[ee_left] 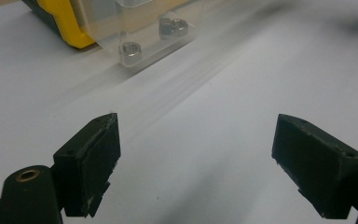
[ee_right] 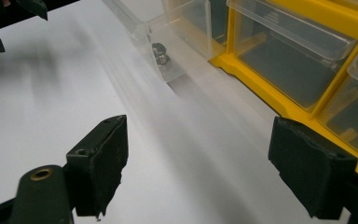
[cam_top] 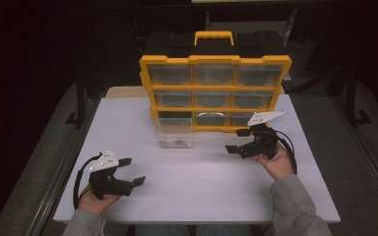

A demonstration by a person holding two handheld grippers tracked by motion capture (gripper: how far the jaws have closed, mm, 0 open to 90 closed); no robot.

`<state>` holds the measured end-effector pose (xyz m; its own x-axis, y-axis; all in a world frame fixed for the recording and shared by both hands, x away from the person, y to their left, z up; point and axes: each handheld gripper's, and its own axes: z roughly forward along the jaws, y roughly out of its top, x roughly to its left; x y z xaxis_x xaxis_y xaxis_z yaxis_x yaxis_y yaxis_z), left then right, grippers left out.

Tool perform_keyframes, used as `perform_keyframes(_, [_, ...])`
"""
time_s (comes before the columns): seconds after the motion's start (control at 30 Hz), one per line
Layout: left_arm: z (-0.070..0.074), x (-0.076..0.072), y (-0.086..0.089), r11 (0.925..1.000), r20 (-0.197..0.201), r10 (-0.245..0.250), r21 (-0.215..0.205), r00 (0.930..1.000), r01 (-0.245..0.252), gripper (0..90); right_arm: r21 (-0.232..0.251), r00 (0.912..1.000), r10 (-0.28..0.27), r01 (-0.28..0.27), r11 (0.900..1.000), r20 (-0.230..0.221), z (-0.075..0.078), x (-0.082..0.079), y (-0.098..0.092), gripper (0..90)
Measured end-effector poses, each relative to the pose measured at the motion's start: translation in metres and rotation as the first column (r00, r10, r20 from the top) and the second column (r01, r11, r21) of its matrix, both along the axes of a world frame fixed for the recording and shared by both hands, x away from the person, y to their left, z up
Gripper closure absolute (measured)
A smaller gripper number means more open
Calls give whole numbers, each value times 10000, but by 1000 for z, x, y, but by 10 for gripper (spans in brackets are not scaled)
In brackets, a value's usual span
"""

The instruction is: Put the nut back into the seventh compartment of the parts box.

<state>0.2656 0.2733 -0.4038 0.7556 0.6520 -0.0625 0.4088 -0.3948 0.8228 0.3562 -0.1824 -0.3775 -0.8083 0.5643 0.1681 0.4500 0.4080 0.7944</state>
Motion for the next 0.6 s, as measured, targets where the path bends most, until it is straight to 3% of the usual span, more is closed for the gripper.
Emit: perform_keyframes(0.6, [0,0,-1,10000,48,-69,43,10000,69,151,-49,9996,-296,295,9996,-44,-15,-12,-14,178])
